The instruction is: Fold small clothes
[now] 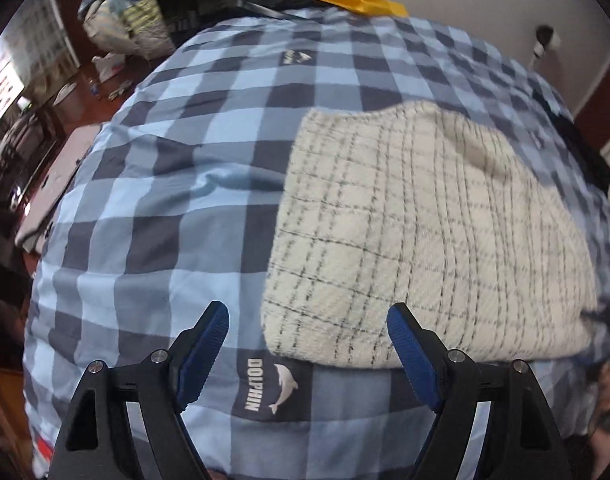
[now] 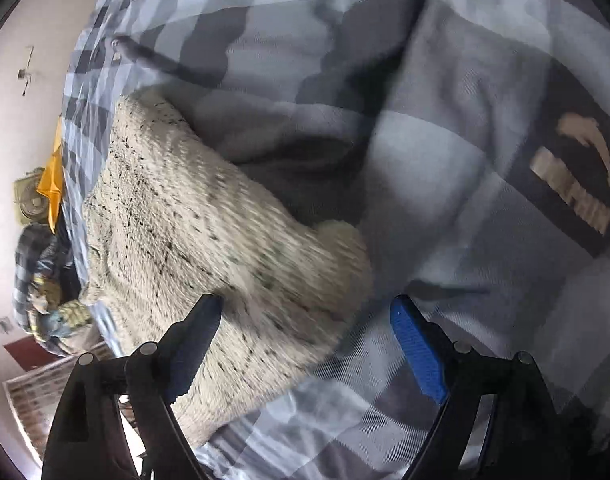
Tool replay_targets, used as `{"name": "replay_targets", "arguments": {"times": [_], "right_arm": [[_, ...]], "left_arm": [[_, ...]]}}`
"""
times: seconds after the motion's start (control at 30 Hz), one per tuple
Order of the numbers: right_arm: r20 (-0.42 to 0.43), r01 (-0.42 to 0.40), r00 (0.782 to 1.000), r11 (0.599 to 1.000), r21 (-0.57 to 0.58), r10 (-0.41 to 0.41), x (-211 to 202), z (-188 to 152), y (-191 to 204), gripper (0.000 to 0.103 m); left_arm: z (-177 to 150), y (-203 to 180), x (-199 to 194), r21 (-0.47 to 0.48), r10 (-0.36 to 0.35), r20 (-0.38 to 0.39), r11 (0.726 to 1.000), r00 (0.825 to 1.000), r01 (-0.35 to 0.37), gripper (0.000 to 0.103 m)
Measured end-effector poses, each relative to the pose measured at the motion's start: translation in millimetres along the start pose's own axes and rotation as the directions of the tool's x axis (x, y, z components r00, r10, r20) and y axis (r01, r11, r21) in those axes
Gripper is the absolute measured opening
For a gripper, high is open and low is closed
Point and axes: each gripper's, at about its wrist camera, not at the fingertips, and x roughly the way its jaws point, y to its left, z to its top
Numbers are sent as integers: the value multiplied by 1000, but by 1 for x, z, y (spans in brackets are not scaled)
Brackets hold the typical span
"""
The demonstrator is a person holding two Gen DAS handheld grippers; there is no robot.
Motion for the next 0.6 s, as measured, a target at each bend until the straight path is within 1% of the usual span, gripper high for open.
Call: {"name": "replay_targets", "arguments": {"times": [0.07,0.13,0.17,0.2,0.23,0.27,0.3,0.33,0.43,0.5,0.6], "right_arm": [[45,12,999,999,-38,-10,-1,3,13,85],[68,24,997,998,-62,-19,-2,3,24,80],[80,35,996,997,-66,-29,-3,3,27,70],[98,44,994,997,-68,-37,-5,0,26,50],[121,53,992,996,-74,-43,-8,-1,27,40],[140,50,989,995,-87,-37,-12,-1,29,20],[146,19,989,995,-96,-4,-13,0,28,13],[159,-16,987,995,-98,31,-17,0,26,13],[211,-23,976,990,-137,51,-31,-5,27,11],[226,-46,971,988,-150,79,-39,-7,26,11],[225,-96,967,987,-126,122,-47,-5,17,10]], "left_arm": [[0,-5,1,13,-8,-11,1000,1000,8,82],[1,-6,0,4,-14,0,1000,1000,14,82],[1,-5,-1,-2,-15,7,1000,1000,15,82],[1,-5,-1,-7,-15,11,1000,1000,15,82],[1,-4,0,-10,-11,11,1000,1000,11,82],[1,-3,1,-13,-2,6,1000,1000,2,82],[1,-1,3,-19,8,1,1000,1000,-8,82],[2,0,4,-24,15,-1,1000,1000,-15,82],[0,7,1,-48,28,8,998,1000,-27,82],[-1,13,-2,-63,32,17,998,999,-31,82],[-3,22,-6,-91,40,21,995,999,-38,82]]}}
